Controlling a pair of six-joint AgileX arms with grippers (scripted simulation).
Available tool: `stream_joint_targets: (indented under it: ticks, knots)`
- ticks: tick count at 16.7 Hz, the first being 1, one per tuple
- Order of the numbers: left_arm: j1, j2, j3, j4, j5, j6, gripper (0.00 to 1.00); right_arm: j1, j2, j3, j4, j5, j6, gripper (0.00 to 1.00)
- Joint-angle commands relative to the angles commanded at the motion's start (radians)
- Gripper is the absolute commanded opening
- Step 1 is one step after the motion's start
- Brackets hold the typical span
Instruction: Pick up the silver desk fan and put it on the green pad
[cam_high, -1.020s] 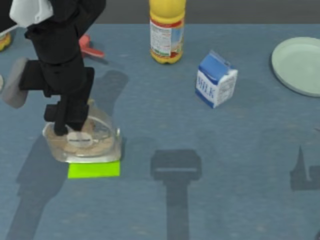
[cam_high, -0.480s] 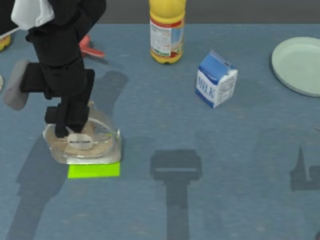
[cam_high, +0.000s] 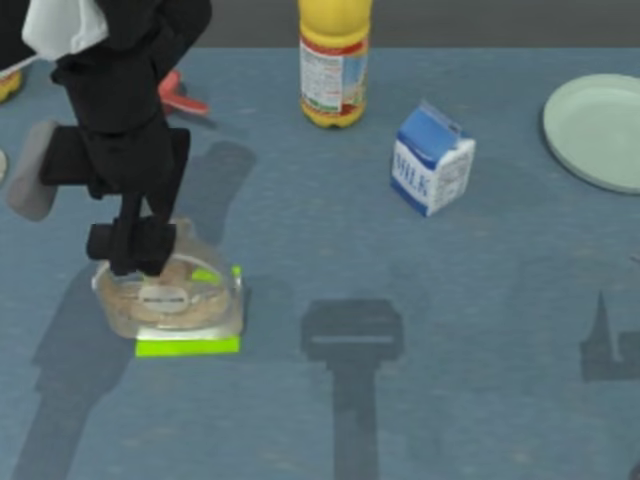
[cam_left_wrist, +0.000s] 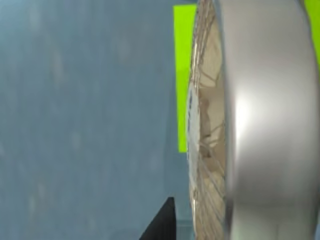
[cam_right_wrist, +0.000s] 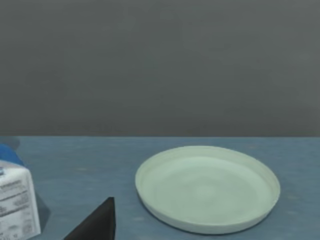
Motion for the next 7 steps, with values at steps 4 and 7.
stream_joint_targets:
  ticks: [4,7]
  knots:
    - [0.0,0.0,0.0,0.0,0.0,0.0,1.0,0.0,0.0,0.0,0.0,0.0,0.0,1.0]
    - [0.0,0.0,0.0,0.0,0.0,0.0,1.0,0.0,0.0,0.0,0.0,0.0,0.0,1.0]
